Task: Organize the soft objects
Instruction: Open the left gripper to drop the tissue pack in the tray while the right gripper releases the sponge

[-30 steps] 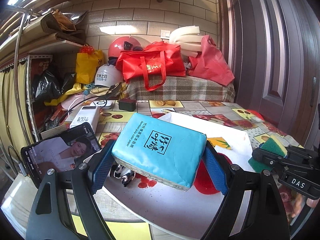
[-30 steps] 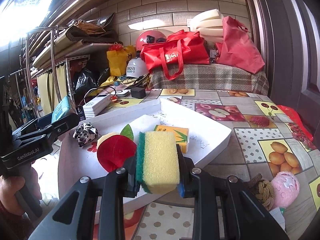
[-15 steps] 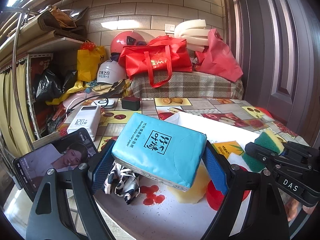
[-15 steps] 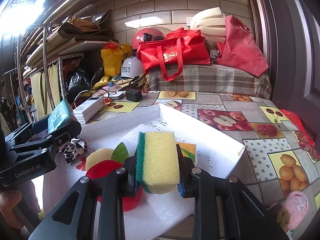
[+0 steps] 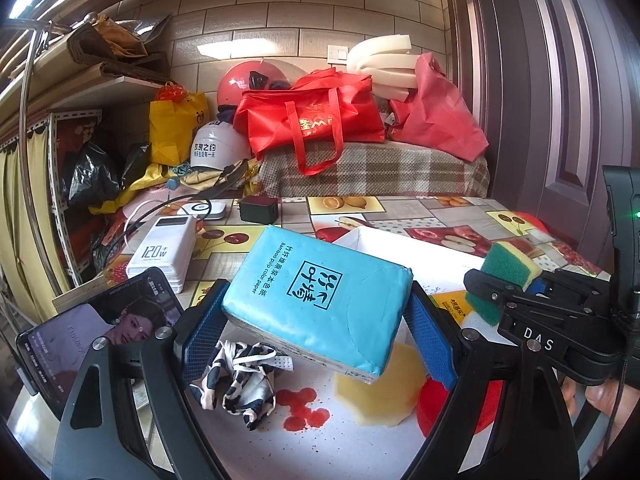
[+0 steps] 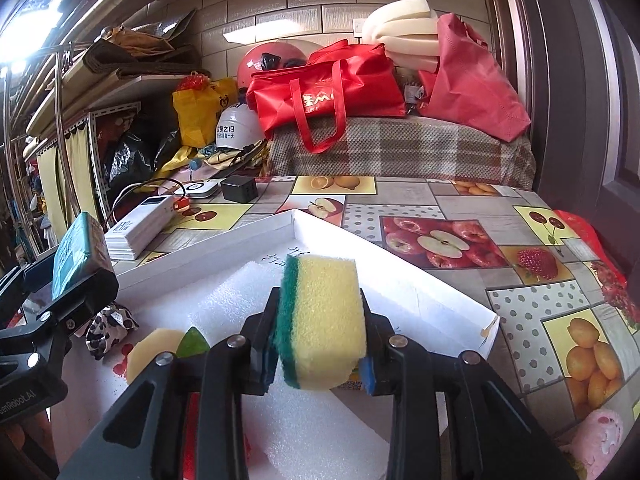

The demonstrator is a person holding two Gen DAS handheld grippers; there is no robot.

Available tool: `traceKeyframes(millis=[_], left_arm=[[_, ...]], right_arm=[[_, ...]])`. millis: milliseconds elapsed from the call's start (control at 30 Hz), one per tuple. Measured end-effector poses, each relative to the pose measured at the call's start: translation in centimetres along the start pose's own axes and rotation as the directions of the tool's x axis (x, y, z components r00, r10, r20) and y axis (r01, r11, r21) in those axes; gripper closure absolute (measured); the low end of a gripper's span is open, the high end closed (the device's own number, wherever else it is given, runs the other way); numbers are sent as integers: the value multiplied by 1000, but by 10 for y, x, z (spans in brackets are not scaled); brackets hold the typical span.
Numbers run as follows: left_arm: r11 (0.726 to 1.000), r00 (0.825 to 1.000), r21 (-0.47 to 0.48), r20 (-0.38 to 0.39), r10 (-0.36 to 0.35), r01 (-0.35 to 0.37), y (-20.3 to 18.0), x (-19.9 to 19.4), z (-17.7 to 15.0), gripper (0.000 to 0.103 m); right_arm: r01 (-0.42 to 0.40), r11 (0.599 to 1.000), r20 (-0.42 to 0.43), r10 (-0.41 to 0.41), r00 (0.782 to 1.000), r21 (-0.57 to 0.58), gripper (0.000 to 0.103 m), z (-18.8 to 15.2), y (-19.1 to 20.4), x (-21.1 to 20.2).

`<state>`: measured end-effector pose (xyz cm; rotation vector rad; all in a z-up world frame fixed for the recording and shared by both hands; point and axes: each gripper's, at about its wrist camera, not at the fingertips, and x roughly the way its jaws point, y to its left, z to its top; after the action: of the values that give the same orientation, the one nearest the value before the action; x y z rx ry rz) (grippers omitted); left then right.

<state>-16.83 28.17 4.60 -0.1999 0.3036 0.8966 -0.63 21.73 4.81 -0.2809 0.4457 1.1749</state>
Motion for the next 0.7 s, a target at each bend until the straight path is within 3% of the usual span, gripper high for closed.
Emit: traceKeyframes(millis=[67, 267, 400, 467, 700], left_arm=[[1000, 999, -1, 14, 30, -30, -1, -3, 0, 3], [998, 997, 45, 60, 41, -44, -8, -9, -1, 0], [999, 996, 17, 74, 44, -45, -2, -11, 0, 0], [999, 995, 0, 82, 49, -49, 1, -13, 0, 0], [998, 994, -21, 98, 56, -55, 4, -20, -2, 0]], right_arm=[[13, 1000, 15, -13, 1000, 17, 23, 0, -3, -3], [33, 999, 72, -33, 997, 6, 16, -1, 1, -13], [42, 999, 113, -41, 993, -10, 13, -1, 4, -20], [43, 999, 132, -42, 990, -7, 0, -1, 3, -23], [52, 999, 197, -47, 979, -17, 0, -8, 7, -41]])
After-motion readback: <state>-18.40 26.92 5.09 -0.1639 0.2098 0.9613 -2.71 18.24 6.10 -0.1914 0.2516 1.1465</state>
